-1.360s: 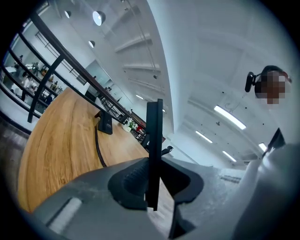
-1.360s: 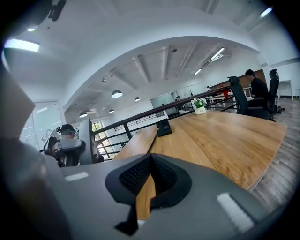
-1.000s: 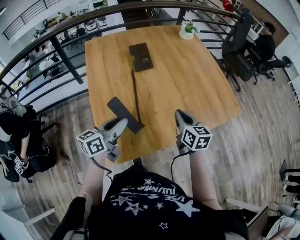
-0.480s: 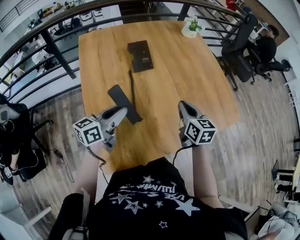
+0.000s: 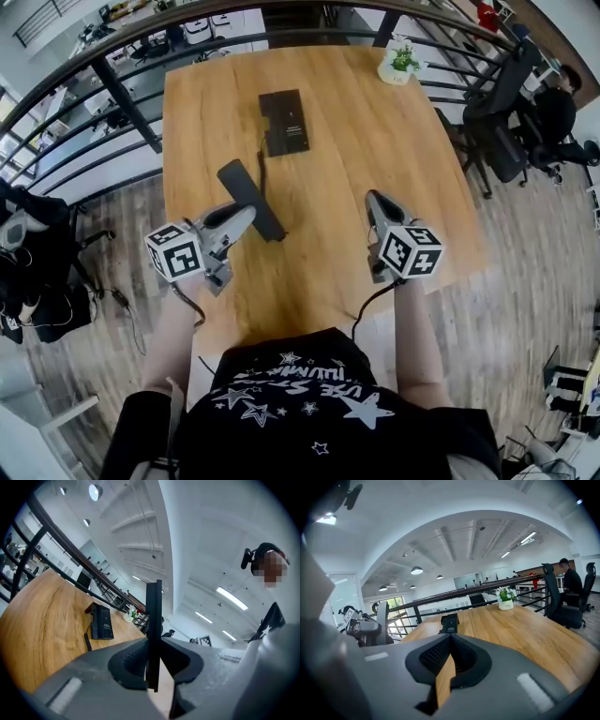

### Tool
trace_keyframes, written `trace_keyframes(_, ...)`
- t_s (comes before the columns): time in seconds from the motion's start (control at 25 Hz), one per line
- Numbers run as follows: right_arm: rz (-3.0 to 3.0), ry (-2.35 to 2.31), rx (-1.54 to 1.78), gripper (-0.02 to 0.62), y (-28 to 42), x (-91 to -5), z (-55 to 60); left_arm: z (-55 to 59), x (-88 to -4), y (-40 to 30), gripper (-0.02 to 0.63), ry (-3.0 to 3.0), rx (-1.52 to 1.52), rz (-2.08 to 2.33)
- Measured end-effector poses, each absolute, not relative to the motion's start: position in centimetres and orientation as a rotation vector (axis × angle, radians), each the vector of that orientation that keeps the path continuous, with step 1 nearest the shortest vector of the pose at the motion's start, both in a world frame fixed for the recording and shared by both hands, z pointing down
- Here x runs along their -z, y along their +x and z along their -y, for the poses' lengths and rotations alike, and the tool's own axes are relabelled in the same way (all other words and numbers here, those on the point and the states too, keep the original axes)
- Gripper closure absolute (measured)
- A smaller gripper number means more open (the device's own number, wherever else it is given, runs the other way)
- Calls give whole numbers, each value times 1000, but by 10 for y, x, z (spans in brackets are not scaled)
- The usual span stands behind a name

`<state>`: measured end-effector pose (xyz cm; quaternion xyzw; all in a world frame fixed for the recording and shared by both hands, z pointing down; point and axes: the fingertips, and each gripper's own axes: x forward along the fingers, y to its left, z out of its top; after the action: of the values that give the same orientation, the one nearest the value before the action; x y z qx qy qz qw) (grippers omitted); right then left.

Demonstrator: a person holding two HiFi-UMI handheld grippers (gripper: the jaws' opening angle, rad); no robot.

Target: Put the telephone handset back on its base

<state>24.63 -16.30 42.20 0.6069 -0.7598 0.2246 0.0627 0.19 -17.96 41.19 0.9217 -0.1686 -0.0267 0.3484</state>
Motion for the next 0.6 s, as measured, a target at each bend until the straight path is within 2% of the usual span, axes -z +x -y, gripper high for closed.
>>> trace_keyframes(0.6, 2446, 1624, -736, 595, 256, -439, 254, 265, -414, 56, 525, 2608, -199, 399)
